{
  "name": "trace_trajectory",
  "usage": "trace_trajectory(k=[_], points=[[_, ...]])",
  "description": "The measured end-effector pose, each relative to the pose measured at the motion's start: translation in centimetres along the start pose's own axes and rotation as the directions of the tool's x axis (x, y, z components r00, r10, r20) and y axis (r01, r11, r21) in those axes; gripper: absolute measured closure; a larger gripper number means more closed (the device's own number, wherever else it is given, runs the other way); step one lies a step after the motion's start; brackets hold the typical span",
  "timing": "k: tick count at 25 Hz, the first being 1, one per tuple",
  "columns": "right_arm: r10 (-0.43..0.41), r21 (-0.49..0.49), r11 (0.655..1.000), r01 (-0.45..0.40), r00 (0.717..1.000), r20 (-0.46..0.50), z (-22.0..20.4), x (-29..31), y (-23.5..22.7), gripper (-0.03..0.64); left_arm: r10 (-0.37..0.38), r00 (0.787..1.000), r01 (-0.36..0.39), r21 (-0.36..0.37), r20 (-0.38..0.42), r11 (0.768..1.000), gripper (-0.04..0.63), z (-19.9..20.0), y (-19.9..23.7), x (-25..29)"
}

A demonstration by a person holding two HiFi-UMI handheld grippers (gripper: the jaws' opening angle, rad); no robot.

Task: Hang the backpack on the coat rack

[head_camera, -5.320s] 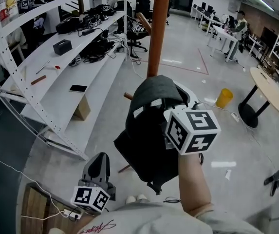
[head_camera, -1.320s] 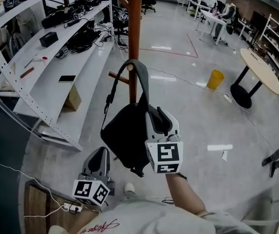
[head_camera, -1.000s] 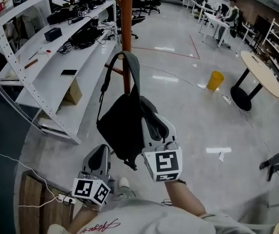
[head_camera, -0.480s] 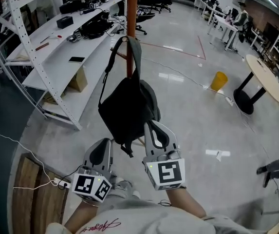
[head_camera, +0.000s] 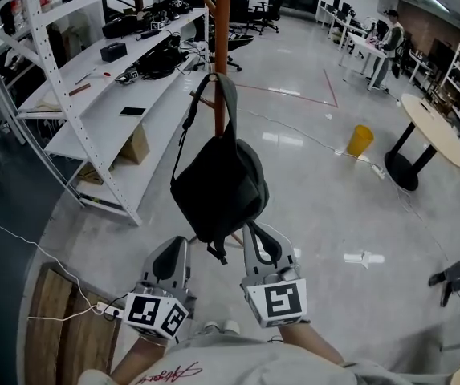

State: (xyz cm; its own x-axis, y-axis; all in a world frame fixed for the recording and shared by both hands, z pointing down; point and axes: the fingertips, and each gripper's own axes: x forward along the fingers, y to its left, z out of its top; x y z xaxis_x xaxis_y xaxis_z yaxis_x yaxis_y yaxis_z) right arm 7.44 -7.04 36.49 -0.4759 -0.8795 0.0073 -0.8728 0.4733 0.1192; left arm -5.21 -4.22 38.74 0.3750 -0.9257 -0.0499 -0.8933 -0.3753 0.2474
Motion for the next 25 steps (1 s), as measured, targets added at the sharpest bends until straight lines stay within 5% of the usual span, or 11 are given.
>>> trace_trajectory(k=[25], points=[[-0.006,-0.040,0.999,0.005,1.000,-0.016,-0.2,-1.9,3.4,0.598,-0.029,1.000,0.029,-0.024,-0.005,0.999,0.571,-0.1,-0.4,-2.6]])
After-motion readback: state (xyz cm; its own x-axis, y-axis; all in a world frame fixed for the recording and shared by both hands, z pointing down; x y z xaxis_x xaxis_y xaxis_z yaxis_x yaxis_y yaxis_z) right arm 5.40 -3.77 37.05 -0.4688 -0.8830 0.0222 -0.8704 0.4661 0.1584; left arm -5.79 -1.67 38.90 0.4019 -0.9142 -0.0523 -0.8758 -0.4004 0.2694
